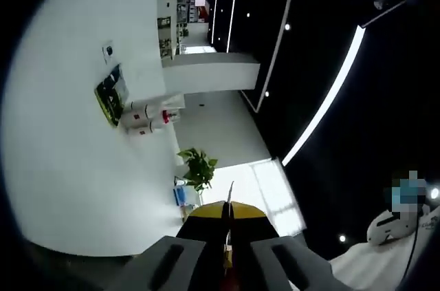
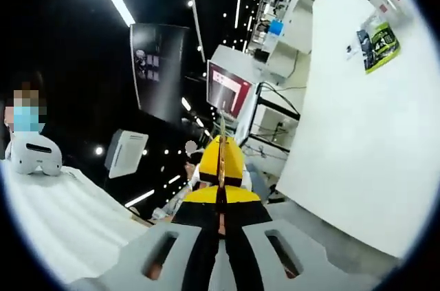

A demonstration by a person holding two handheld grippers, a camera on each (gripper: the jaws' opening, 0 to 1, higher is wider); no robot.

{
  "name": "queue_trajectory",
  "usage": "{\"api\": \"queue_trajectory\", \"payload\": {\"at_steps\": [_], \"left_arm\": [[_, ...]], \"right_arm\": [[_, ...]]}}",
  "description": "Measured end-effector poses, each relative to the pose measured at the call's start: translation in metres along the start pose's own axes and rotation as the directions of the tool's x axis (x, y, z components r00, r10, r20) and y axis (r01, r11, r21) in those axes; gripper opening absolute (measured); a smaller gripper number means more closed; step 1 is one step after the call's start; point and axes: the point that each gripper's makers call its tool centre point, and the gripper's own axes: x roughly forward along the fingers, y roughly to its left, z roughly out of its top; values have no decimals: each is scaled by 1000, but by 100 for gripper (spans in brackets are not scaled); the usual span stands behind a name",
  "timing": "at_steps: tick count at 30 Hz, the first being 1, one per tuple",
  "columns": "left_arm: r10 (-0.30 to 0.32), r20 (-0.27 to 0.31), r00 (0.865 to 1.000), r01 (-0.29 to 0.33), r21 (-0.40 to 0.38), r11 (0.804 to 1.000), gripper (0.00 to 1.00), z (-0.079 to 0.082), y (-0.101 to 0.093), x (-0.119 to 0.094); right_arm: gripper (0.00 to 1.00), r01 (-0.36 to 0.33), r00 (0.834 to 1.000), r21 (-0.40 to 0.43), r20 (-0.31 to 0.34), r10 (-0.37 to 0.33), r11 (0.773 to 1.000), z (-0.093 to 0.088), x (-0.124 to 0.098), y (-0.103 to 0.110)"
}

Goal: Arrange the skincare products in the storage area until every visible bottle or jar stands upright without overlapping.

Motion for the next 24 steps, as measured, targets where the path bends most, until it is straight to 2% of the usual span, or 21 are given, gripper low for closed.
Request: {"api": "queue_trajectory", "payload": {"at_steps": [3, 6, 13, 20, 23, 24], "left_arm": [[3, -13, 1000, -3, 14, 1000, 1, -1, -1, 0], [6, -24, 1000, -5, 21, 1000, 1, -2, -1, -1], [52, -110, 993, -47, 49, 998, 1, -18, 5, -2], [99, -230, 968, -90, 51, 995, 1, -44, 13, 0], [98, -241, 966, -88, 50, 995, 1, -48, 14, 1], [87, -227, 970, -79, 46, 996, 1, -46, 13, 1]], "right_arm": [[0, -10, 1000, 27, 7, 10, 1000, 4, -8, 2], [0, -35, 997, 93, 75, 28, 995, 19, -19, 4], [0, -14, 995, 94, 101, 5, 995, 31, -31, -1], [0, -15, 991, 96, 131, 3, 995, 39, -31, -1], [0, -13, 991, 96, 132, 0, 995, 40, -29, -1], [0, -17, 990, 96, 140, 4, 995, 41, -28, -1]]}}
